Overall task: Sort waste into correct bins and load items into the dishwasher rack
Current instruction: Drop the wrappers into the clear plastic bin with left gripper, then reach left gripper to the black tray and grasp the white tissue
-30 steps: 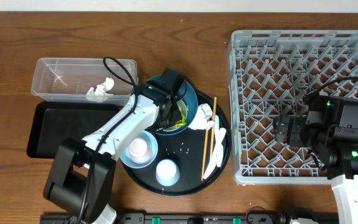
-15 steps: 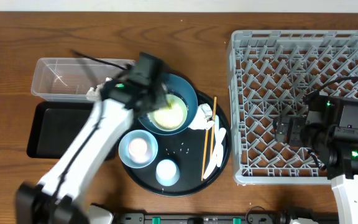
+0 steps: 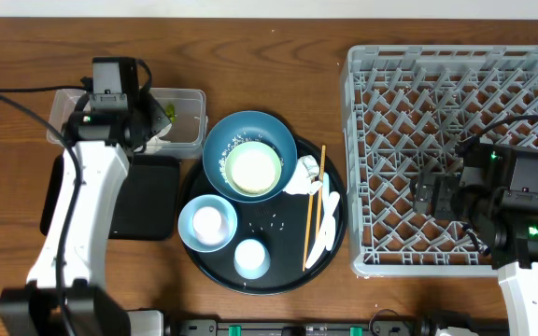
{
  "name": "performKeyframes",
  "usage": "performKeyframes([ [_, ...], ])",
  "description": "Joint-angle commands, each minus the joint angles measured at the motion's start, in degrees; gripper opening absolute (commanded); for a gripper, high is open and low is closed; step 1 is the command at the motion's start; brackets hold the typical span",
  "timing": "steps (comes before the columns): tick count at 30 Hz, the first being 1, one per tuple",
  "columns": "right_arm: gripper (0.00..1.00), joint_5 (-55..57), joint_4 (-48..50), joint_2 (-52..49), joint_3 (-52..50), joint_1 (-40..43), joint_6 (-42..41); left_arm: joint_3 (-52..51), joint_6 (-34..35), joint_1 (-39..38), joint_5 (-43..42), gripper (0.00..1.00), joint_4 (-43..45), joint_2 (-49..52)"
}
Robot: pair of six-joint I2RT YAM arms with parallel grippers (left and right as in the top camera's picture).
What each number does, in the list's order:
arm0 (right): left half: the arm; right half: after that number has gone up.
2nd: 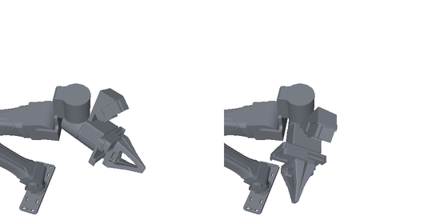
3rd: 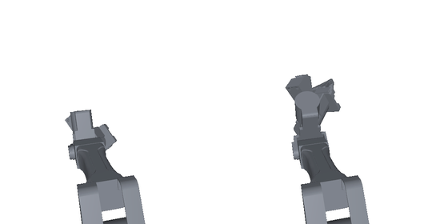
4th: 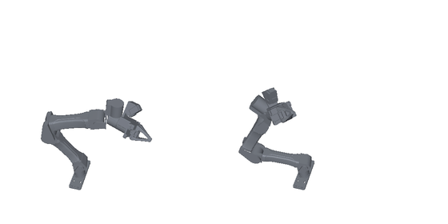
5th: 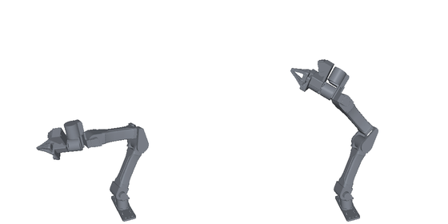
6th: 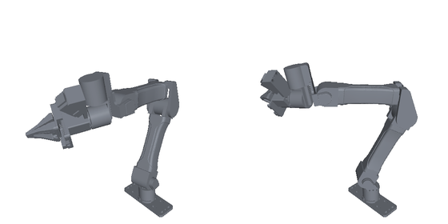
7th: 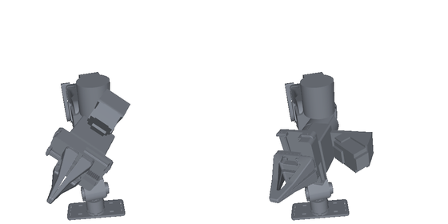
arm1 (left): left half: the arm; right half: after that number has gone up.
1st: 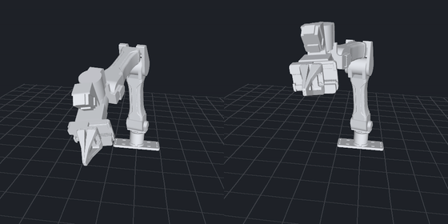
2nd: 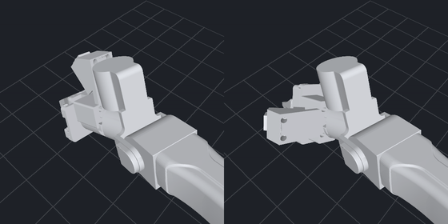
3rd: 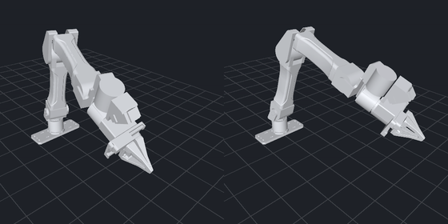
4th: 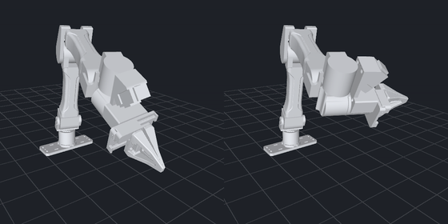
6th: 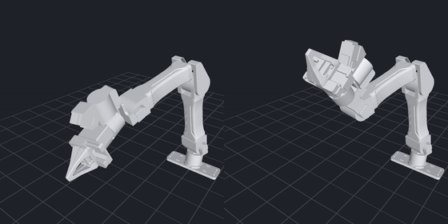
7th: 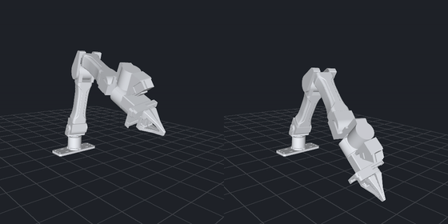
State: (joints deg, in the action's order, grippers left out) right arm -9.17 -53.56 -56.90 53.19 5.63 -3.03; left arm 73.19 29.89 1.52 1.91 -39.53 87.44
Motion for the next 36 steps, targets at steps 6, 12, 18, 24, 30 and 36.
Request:
performKeyframes([
  [6,0.99,-0.09,-0.13,0.15,1.07,-0.39,-0.57,0.55,-2.54,1.95,0.72,0.17,1.29,4.26],
  [12,0.99,-0.11,-0.09,0.15,1.07,-0.39,-0.59,0.57,-3.32,1.92,-0.92,0.44,1.22,3.63],
  [18,0.99,-0.09,0.22,0.15,1.07,-0.39,-0.59,0.57,-4.39,1.88,-7.58,0.45,0.09,2.25],
  [24,0.99,-0.09,0.28,0.15,1.07,-0.39,-0.59,0.57,-6.8,-0.57,-8.81,0.45,-1.84,-0.31],
  [30,0.99,-0.09,0.35,0.15,1.07,-0.39,-0.59,0.57,-7.78,-6.88,-8.79,0.45,-2.01,-3.56],
  [36,0.99,-0.09,0.35,0.15,1.07,-0.39,-0.61,0.55,-7.8,-17.4,-8.79,0.46,-4.11,-4.15],
])
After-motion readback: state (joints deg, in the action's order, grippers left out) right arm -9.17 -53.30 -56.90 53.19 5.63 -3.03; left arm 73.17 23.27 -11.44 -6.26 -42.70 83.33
